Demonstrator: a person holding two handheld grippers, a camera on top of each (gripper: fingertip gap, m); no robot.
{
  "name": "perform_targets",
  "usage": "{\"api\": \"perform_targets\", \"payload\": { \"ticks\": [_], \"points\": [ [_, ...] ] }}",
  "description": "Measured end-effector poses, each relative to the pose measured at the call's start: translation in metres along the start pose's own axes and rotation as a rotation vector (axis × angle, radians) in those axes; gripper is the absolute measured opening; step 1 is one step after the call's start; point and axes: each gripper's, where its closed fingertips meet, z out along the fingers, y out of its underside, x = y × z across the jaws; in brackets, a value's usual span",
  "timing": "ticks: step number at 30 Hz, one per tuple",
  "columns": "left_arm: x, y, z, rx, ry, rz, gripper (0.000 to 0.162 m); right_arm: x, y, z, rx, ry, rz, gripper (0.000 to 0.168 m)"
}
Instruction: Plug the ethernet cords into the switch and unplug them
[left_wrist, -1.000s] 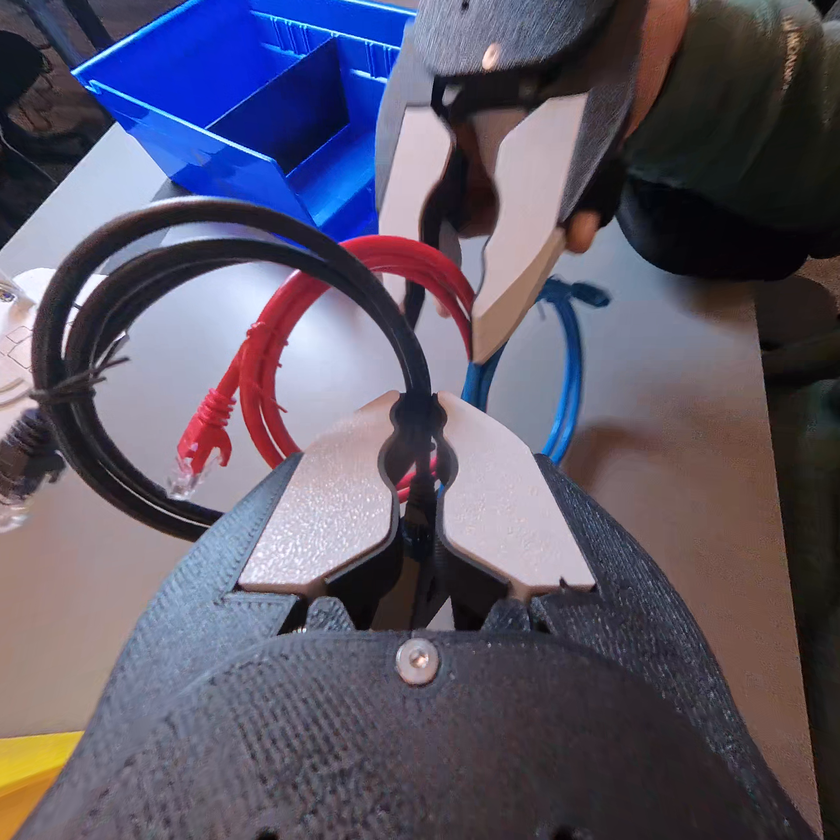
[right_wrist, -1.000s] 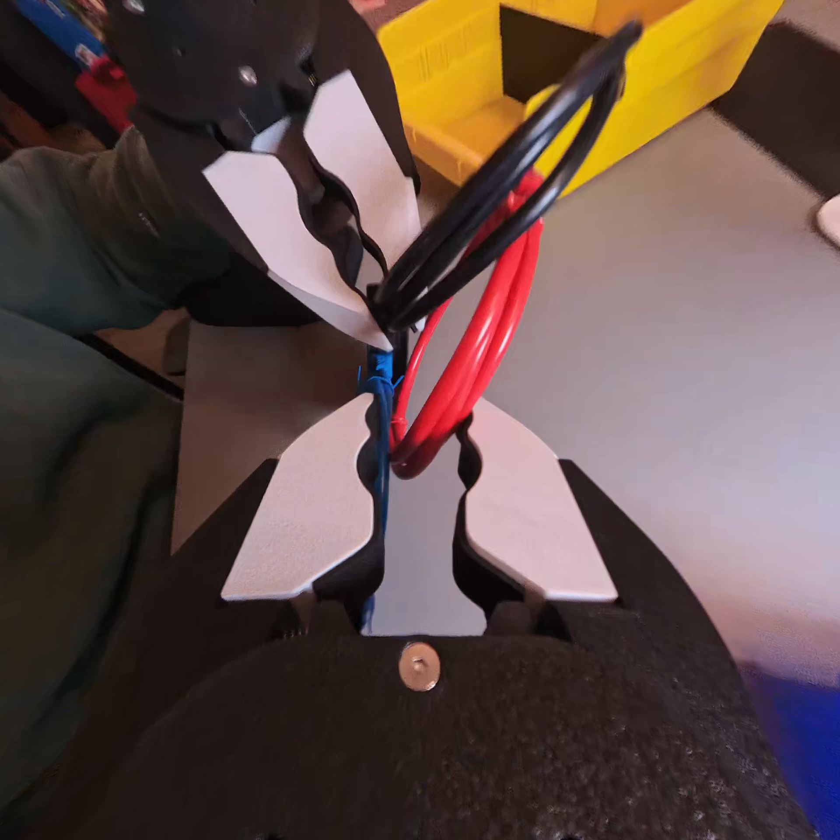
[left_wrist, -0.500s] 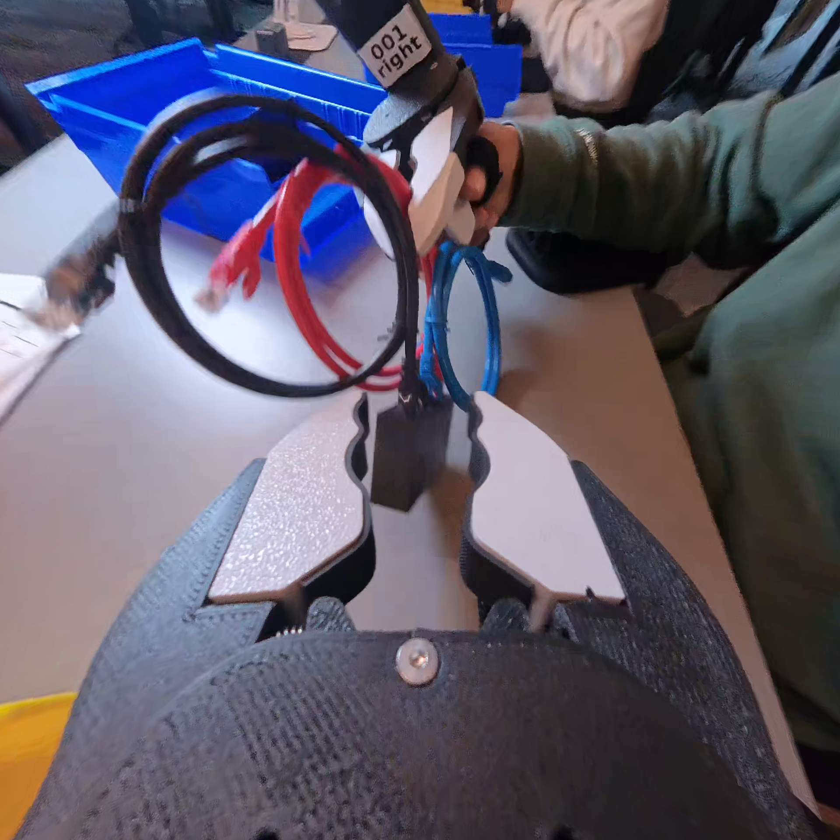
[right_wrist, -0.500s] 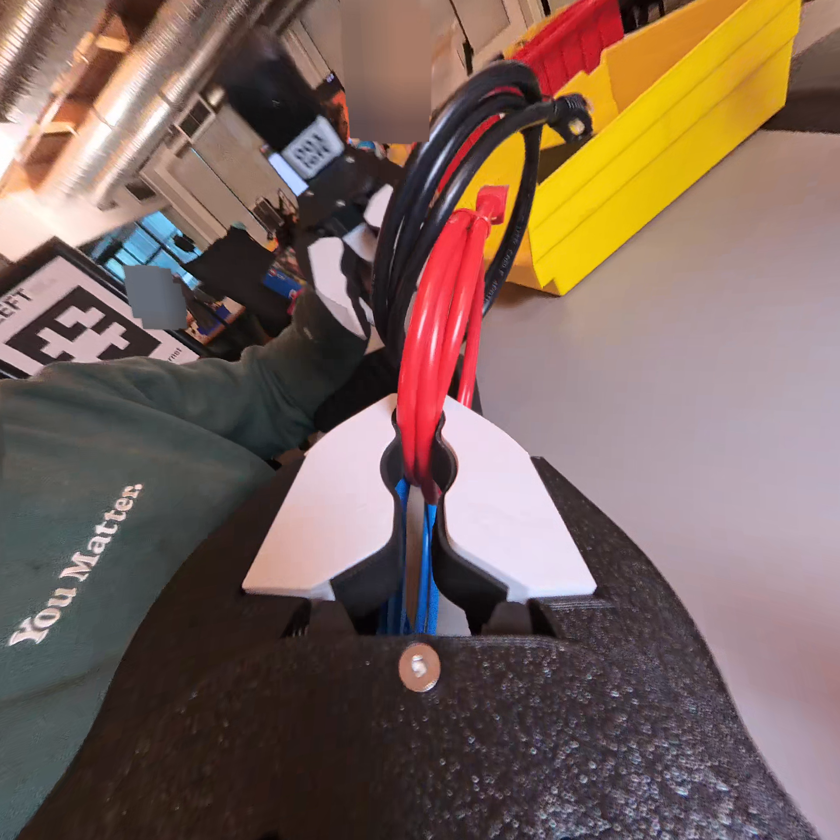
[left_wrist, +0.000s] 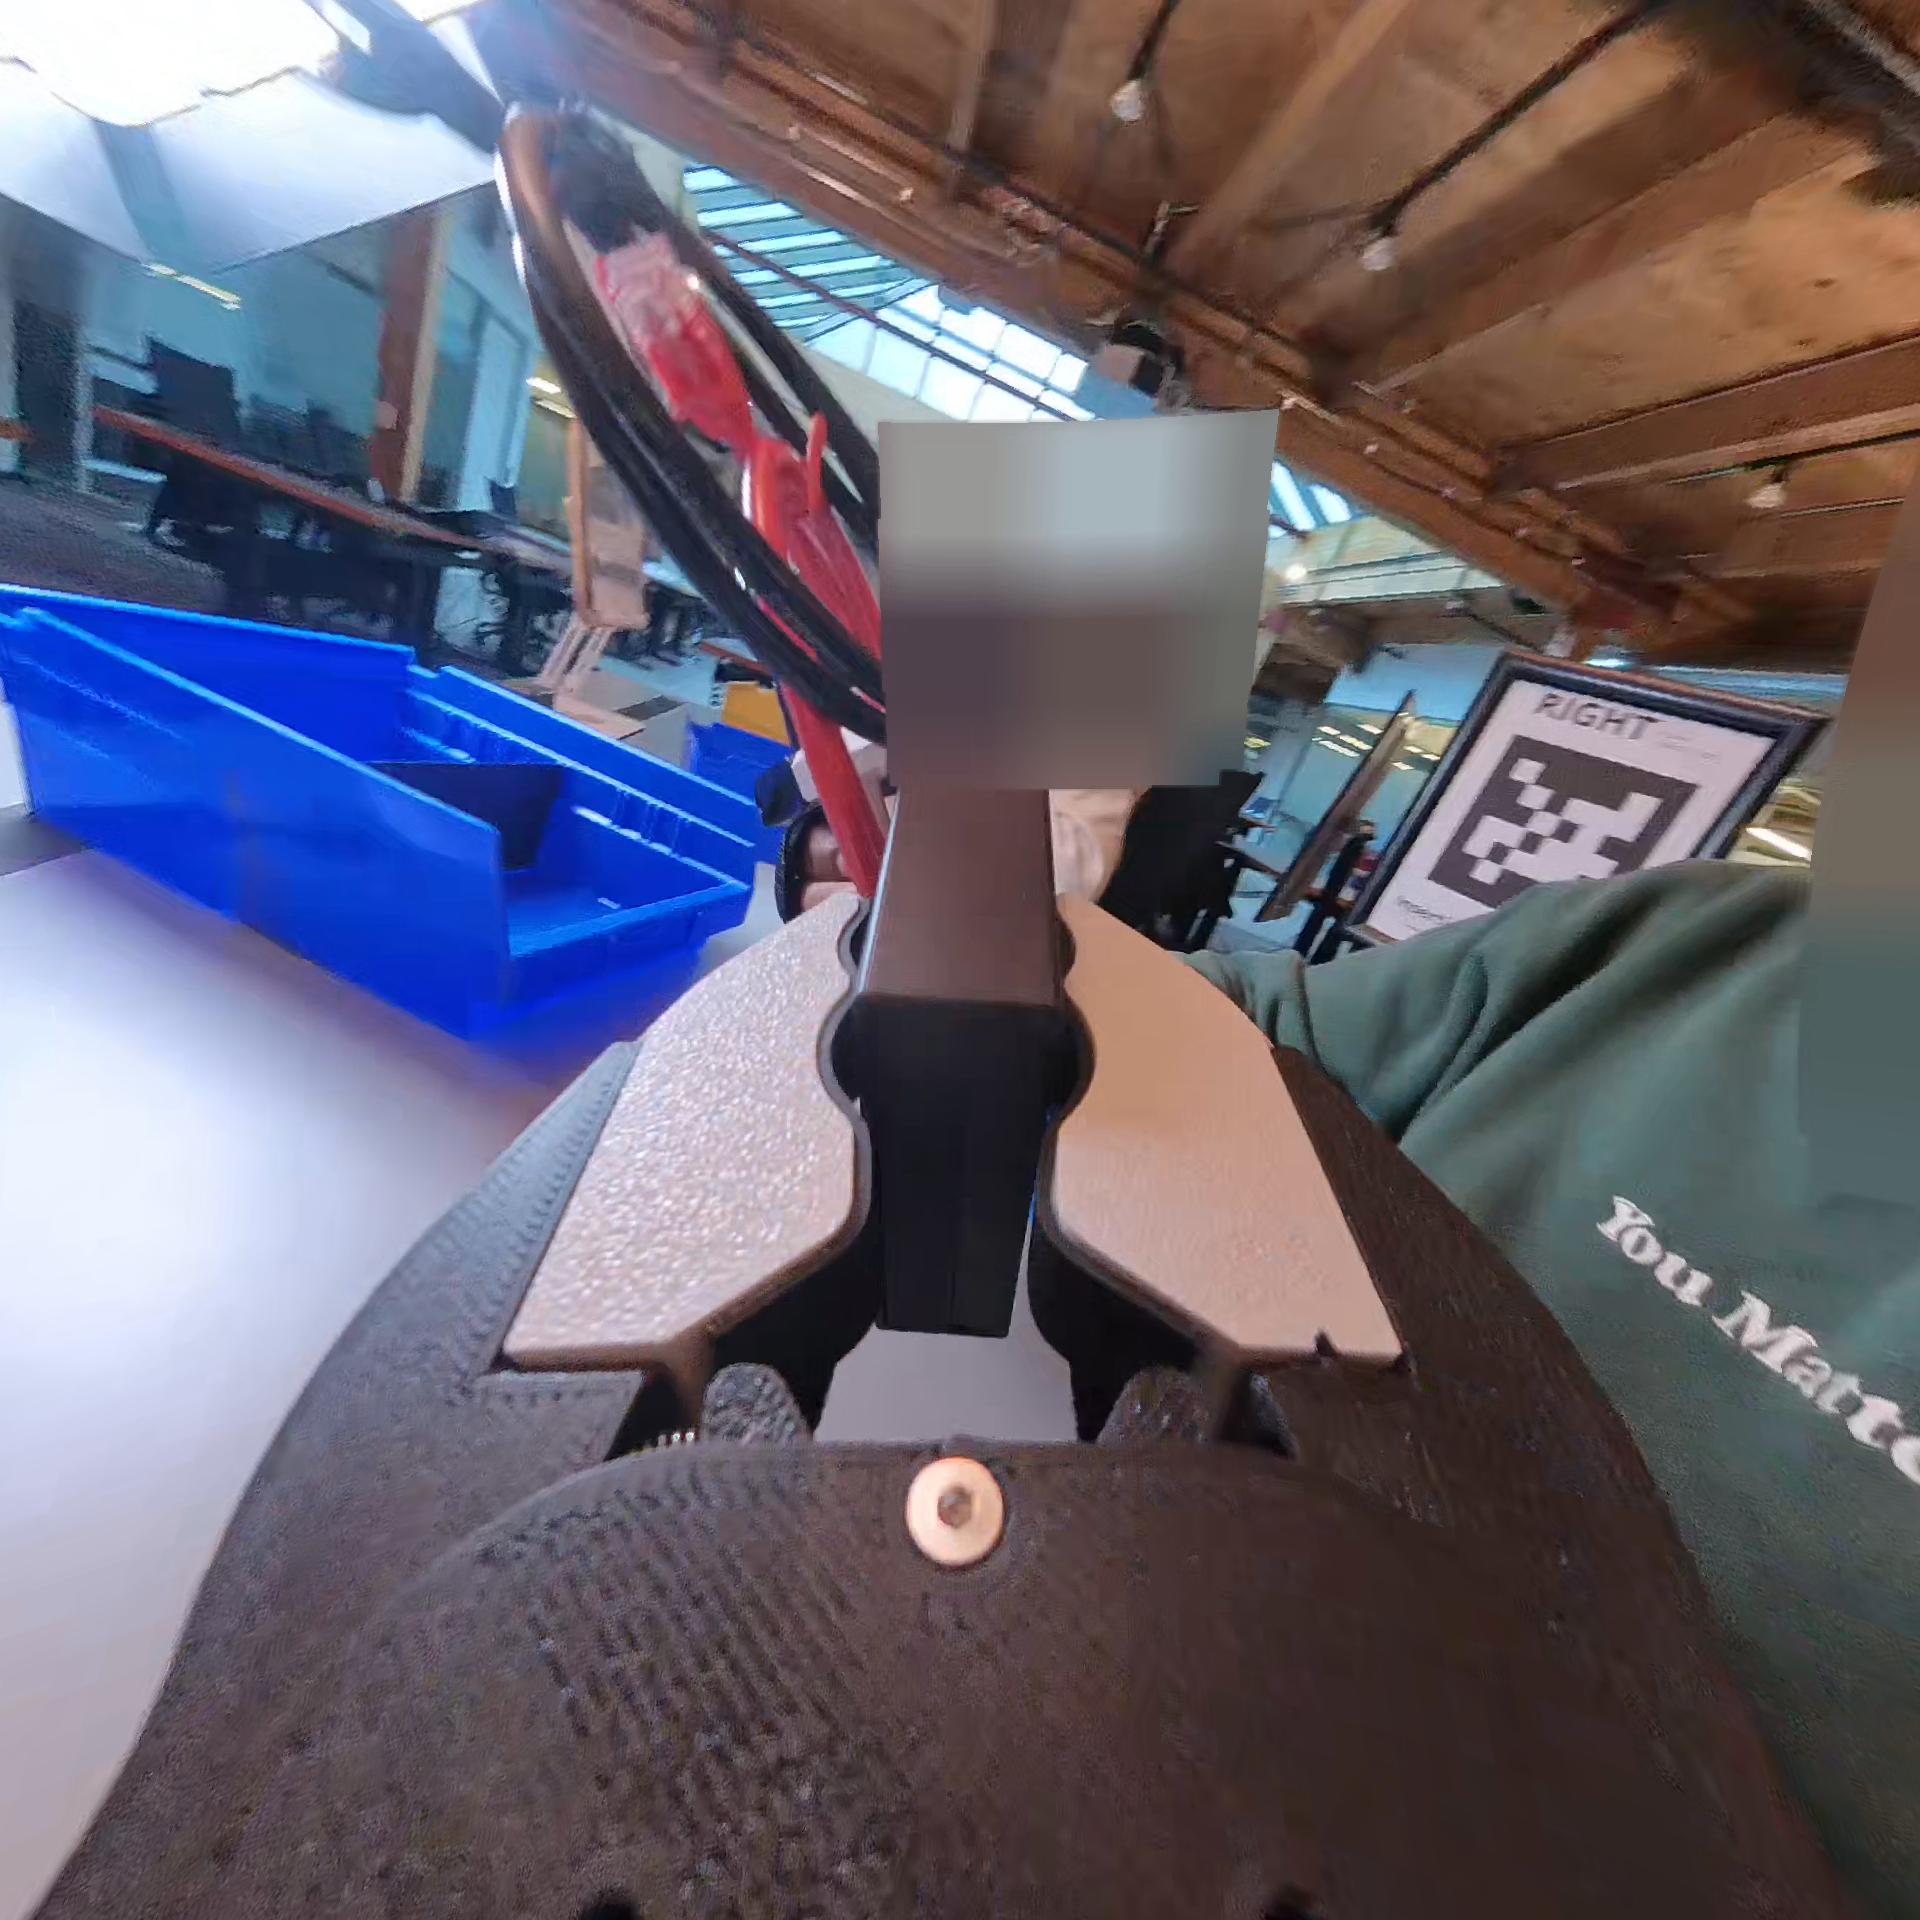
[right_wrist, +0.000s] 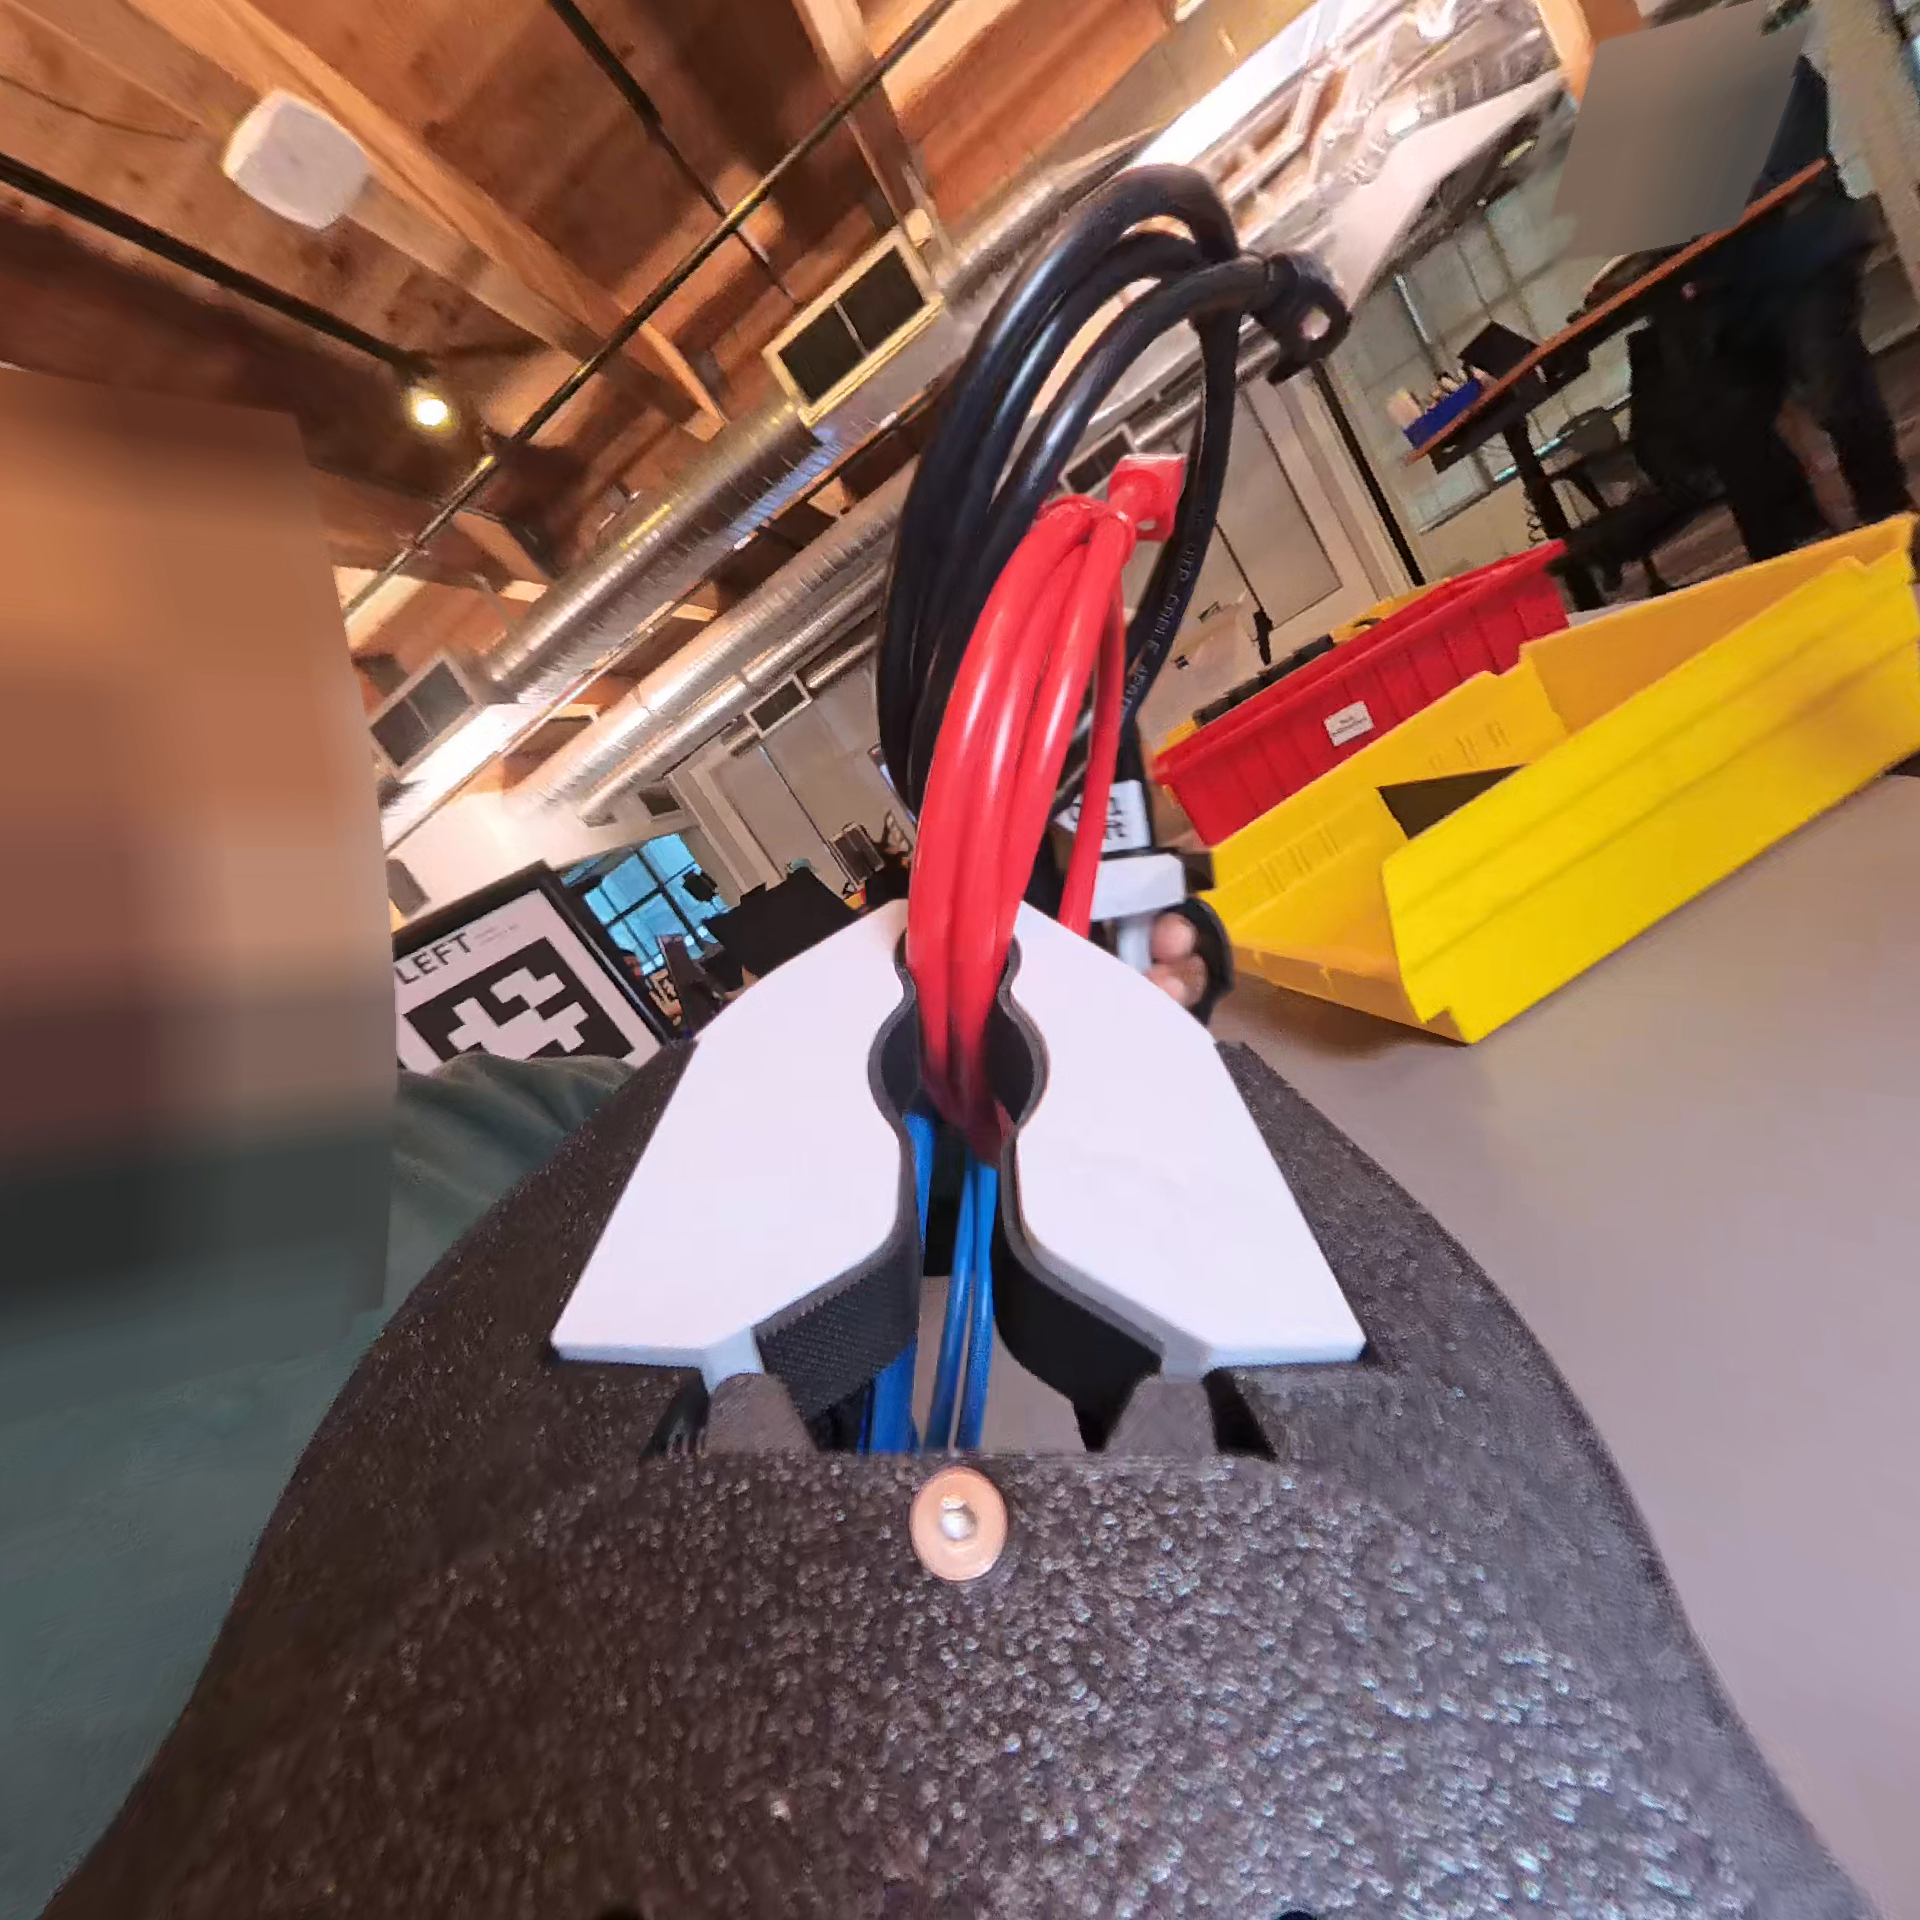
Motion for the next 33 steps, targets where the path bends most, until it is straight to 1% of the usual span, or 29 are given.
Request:
{"api": "perform_targets", "payload": {
  "ticks": [2, 3, 5, 7, 9, 11, 13, 15, 18, 20, 22, 25, 27, 31, 33],
  "points": [
    [-0.003, 0.002, -0.002, -0.061, -0.079, -0.001, 0.03, 0.016, 0.004, -0.003, -0.012, 0.063, 0.045, 0.01],
    [-0.004, 0.002, -0.004, -0.068, -0.114, -0.018, 0.03, 0.026, 0.008, -0.005, -0.035, 0.117, 0.047, 0.015],
    [-0.009, 0.001, -0.011, -0.064, -0.163, -0.073, 0.03, 0.046, 0.008, -0.014, -0.067, 0.249, 0.0, 0.031],
    [-0.016, 0.003, -0.018, -0.067, -0.2, -0.141, 0.03, 0.059, 0.003, -0.026, -0.113, 0.375, -0.087, 0.043],
    [-0.024, 0.01, -0.023, -0.085, -0.231, -0.211, 0.03, 0.064, -0.007, -0.039, -0.154, 0.494, -0.202, 0.046],
    [-0.031, 0.02, -0.025, -0.111, -0.24, -0.281, 0.03, 0.058, -0.014, -0.045, -0.219, 0.576, -0.326, 0.048],
    [-0.034, 0.034, -0.021, -0.15, -0.231, -0.348, 0.03, 0.044, -0.01, -0.039, -0.308, 0.575, -0.418, 0.043],
    [-0.036, 0.05, -0.016, -0.217, -0.233, -0.369, 0.03, 0.037, 0.01, -0.026, -0.422, 0.538, -0.456, 0.039],
    [-0.032, 0.062, -0.007, -0.255, -0.213, -0.389, 0.03, 0.038, 0.063, -0.004, -0.604, 0.419, -0.375, 0.038],
    [-0.03, 0.066, -0.004, -0.265, -0.209, -0.392, 0.03, 0.045, 0.094, 0.003, -0.679, 0.362, -0.291, 0.038],
    [-0.028, 0.068, -0.002, -0.269, -0.208, -0.389, 0.03, 0.051, 0.11, 0.008, -0.692, 0.327, -0.214, 0.038],
    [-0.028, 0.068, -0.003, -0.271, -0.214, -0.386, 0.03, 0.056, 0.114, 0.011, -0.656, 0.296, -0.114, 0.03],
    [-0.028, 0.069, -0.002, -0.269, -0.221, -0.384, 0.03, 0.057, 0.114, 0.011, -0.639, 0.284, -0.079, 0.028],
    [-0.031, 0.07, -0.003, -0.273, -0.233, -0.375, 0.03, 0.046, 0.113, 0.018, -0.607, 0.212, -0.062, 0.026],
    [-0.029, 0.071, -0.001, -0.273, -0.225, -0.378, 0.03, 0.051, 0.118, 0.018, -0.648, 0.242, -0.098, 0.021]
  ]
}}
